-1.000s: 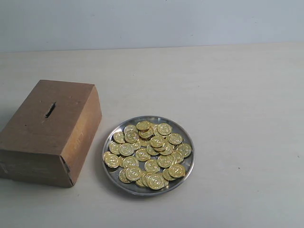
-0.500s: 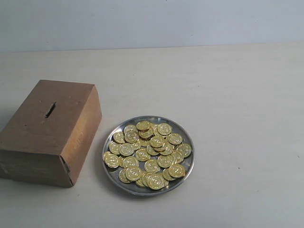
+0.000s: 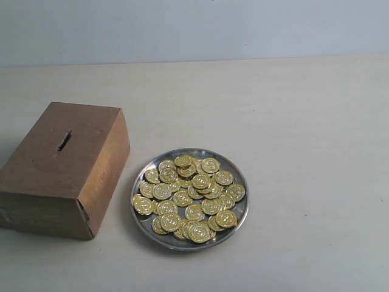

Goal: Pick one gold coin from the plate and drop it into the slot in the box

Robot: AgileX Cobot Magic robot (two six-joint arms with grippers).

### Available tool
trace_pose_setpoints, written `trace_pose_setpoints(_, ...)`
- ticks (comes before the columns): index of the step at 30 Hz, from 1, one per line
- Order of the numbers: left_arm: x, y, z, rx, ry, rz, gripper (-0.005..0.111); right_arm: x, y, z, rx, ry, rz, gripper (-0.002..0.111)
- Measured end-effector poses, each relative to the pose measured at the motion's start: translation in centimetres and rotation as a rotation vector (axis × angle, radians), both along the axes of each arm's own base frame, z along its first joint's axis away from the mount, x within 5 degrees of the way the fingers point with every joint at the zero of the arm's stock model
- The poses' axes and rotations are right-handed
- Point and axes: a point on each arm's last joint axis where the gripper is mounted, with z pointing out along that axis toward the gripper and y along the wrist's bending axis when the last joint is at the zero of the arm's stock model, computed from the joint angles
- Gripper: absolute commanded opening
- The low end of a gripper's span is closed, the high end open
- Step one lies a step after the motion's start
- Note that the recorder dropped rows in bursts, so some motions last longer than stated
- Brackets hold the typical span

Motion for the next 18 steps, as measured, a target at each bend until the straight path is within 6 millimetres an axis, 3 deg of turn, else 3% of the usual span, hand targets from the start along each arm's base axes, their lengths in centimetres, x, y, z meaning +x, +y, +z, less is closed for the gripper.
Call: trace_pose_setpoints(18,0.0,0.0,-0.01,0.001,0.001,0.0,0.001,0.01,0.0,0.05,0.0,-0.006,0.0,0.0)
